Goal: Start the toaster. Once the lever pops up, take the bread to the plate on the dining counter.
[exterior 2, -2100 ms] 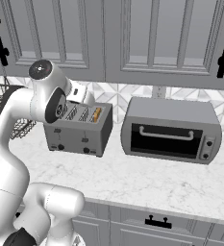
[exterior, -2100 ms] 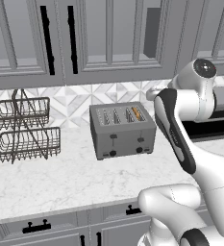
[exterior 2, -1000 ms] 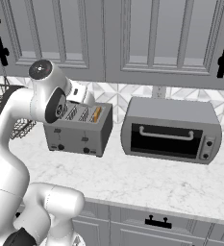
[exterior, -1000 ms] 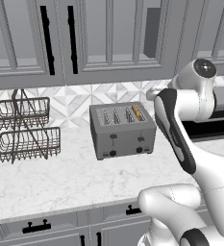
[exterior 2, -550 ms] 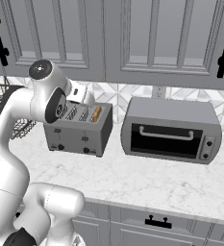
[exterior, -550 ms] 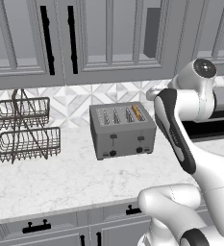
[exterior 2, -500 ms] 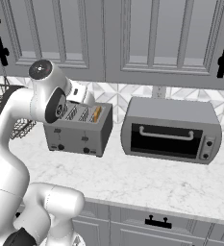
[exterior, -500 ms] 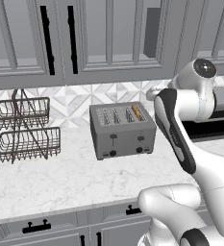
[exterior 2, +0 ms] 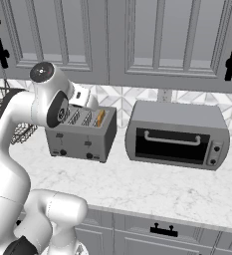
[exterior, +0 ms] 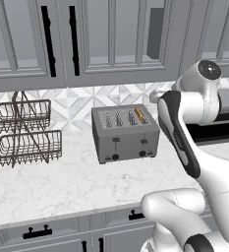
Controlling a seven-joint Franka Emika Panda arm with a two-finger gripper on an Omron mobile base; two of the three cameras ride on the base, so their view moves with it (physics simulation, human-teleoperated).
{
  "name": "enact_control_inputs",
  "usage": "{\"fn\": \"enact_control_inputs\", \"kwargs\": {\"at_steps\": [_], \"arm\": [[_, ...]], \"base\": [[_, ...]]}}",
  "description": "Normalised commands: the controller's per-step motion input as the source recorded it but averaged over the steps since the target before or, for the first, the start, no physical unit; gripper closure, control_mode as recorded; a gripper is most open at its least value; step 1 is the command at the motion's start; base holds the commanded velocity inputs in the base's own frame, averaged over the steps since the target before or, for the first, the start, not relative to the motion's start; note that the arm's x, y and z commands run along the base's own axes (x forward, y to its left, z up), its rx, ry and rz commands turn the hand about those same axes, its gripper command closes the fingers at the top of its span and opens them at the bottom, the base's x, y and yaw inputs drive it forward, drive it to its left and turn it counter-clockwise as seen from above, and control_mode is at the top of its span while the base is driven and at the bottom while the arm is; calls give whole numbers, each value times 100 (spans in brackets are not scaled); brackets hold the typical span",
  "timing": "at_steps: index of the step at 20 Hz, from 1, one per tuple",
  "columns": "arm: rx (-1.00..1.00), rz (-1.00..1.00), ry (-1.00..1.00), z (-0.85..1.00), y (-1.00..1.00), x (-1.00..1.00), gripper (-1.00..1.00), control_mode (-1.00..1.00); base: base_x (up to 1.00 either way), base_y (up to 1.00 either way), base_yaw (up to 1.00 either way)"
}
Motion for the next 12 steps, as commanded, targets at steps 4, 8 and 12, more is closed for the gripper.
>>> {"fn": "enact_control_inputs", "kwargs": {"at_steps": [4,8,12], "arm": [[0,0,0,0,0,0,-100,-100],[0,0,0,0,0,0,-100,-100],[0,0,0,0,0,0,-100,-100]], "base": [[0,0,0],[0,0,0],[0,0,0]]}}
